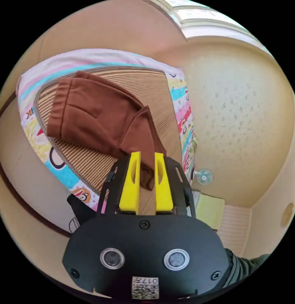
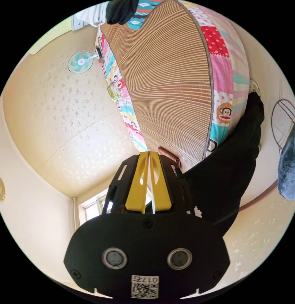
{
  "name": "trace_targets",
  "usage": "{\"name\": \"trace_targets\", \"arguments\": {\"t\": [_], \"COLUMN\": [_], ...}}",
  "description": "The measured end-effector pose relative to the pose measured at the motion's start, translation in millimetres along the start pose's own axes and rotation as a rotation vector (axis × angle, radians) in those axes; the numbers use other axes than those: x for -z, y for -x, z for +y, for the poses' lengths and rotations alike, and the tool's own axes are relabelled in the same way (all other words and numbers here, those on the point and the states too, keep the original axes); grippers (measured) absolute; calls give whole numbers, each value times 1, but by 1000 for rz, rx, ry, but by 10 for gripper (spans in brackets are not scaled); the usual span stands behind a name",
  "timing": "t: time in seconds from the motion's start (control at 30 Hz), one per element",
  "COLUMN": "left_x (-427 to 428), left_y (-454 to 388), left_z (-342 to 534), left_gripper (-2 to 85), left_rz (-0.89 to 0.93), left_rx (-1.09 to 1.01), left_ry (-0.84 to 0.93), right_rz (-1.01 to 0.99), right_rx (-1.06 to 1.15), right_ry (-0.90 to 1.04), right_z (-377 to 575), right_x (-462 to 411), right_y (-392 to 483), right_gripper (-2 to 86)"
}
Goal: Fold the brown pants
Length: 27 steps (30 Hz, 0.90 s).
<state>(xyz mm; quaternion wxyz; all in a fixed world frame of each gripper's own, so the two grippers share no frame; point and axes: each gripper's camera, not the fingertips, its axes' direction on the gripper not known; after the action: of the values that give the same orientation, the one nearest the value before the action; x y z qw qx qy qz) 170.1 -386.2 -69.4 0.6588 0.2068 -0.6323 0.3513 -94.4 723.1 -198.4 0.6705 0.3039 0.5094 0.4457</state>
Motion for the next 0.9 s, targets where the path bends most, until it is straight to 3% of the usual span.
{"name": "trace_targets", "arguments": {"t": [0.1,0.2,0.33,0.43,0.53,0.73,0.87,0.9], "left_x": [14,15,-29,-59,-65,-59,-74,-83], "left_y": [53,85,111,114,115,69,1,-19], "left_z": [-22,-36,-51,-47,-45,-16,40,62], "left_gripper": [148,156,141,137,102,52,40,29], "left_rz": [-225,-302,-114,-210,-176,183,166,230], "left_rx": [181,193,145,149,135,-356,-759,-851], "left_ry": [-100,-152,-3,46,69,201,368,412], "right_rz": [14,-50,-109,-91,-72,-29,175,222], "right_rx": [-64,-86,-58,-21,29,112,265,293], "right_ry": [-114,-225,-256,-176,-69,85,216,243], "right_z": [6,12,8,-3,-16,-34,-43,-44], "right_x": [26,43,36,11,-18,-62,-97,-104], "right_y": [-5,-2,14,30,47,76,118,125], "right_gripper": [3,3,3,4,4,5,9,10]}}
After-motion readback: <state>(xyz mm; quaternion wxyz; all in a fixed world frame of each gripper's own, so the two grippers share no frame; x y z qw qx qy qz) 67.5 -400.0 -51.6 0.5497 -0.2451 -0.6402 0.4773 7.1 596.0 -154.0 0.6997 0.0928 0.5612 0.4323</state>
